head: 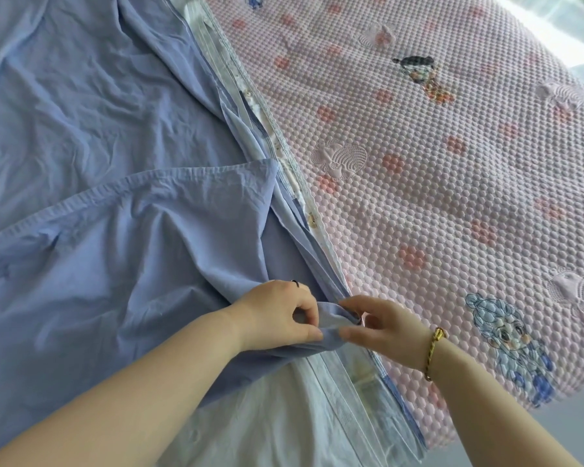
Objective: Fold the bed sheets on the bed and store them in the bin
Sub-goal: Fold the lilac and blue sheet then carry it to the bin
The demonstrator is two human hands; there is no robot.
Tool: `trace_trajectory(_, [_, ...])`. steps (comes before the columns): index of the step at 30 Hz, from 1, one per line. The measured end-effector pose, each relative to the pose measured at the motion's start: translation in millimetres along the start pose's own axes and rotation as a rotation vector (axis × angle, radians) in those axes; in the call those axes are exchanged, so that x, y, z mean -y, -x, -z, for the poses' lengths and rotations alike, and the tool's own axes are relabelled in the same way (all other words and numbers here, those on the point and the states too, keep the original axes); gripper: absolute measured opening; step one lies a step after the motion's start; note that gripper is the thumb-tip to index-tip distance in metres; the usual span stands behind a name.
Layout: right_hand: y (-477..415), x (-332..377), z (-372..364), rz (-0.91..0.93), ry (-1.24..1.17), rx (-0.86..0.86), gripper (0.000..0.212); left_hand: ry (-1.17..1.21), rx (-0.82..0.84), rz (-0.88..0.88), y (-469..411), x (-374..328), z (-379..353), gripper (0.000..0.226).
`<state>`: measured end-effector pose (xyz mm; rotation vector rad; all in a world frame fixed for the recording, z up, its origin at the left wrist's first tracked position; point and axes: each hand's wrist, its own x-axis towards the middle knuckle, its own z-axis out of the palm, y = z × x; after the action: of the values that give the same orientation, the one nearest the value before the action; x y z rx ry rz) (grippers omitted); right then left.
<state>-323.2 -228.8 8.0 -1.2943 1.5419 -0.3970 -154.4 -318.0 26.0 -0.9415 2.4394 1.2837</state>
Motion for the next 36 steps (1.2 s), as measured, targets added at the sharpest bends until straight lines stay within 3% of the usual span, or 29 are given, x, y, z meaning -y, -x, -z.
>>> trace_trajectory(3, [-0.5,-0.3,0.6,0.002,0.164,0.012,0.025,-0.025,-0.185,-0.088,-4.3,-5.6,0.7,0.013])
trace_trajectory(5, [-1.9,-3.3,5.1,-0.006,0.269,-0.058,0.015,-0.08,-0.28,-0.135,-6.6,-11.0,-1.6,0.018])
trace_trajectory(9, [0.0,-7.8,12.1,-0.025,0.282,-0.205,0.023,-0.09,-0.175,-0.034,-10.7,-7.0,2.4,0.03])
trace_trajectory(12, [3.7,-7.3,4.5,-0.079,0.291,-0.177,0.014,-0.189,-0.037,0.125,-12.6,14.4,16.5,0.036])
trace_trajectory(15, [2.7,-1.9,-2.6,-0.152,0.289,-0.207,0.035,-0.296,-0.038,0.123,-12.9,27.2,26.4,0.03])
trace_trajectory(22, [38.8,16.1,17.3,-0.142,0.221,-0.37,0.045,-0.331,-0.498,-0.242,-15.2,10.0,34.1,0.031])
trace_trajectory(24, [42.4,7.7,17.2,-0.22,0.165,-0.353,0.045,-0.35,-0.526,-0.254,-18.2,15.9,30.2,0.039])
trace_trajectory(30, [6.6,-34.2,4.9,-0.443,0.08,-0.112,0.037,-0.248,-0.596,-0.066,-32.1,67.5,38.4,0.036])
trace_trajectory(33, [-21.3,-40.4,19.8,-0.407,-0.014,-0.164,0.038,0.014,-0.764,0.054,-50.8,73.2,47.4,0.034])
trace_trajectory(36, [-57.2,-25.1,35.7,-0.329,-0.159,-0.188,0.013,0.246,-0.97,0.248,-69.8,64.8,62.8,0.038])
